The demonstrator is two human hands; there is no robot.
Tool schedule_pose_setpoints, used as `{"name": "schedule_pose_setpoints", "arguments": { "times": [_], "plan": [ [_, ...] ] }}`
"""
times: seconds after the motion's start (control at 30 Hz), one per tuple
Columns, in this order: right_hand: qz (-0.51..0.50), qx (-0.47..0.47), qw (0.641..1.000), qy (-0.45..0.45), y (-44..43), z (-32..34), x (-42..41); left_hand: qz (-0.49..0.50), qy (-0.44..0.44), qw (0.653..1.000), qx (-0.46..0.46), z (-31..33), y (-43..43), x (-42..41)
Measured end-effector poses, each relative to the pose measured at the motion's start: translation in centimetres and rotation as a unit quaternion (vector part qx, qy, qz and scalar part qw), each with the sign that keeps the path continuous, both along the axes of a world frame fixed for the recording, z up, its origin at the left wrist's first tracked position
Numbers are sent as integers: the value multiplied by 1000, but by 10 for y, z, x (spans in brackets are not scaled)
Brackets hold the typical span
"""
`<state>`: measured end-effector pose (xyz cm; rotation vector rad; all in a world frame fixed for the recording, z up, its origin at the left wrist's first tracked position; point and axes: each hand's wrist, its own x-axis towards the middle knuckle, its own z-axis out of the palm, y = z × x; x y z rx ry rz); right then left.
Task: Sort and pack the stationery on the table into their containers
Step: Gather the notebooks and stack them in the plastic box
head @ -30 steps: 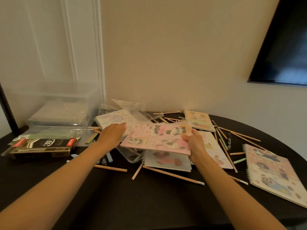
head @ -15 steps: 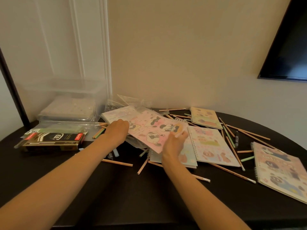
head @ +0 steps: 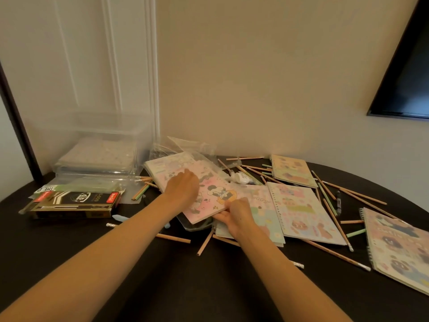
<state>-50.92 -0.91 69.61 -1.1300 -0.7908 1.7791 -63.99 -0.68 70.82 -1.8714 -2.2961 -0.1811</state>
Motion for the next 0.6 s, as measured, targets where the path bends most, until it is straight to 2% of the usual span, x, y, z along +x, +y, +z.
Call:
{"name": "schedule_pose_setpoints", "arguments": {
  "times": [0.17, 0.4, 0.6],
  "plan": [
    [-4, 16, 999, 35, 8, -1, -5, -51, 7, 998, 39, 2, 24, 5],
    [-31, -8, 995, 90, 33, -4, -34, -86, -70, 988, 105, 9, 38, 0],
    [-35, 17, 996, 75, 50, -4, -60, -86, -92, 989, 82, 6, 48, -7]
  ]
}}
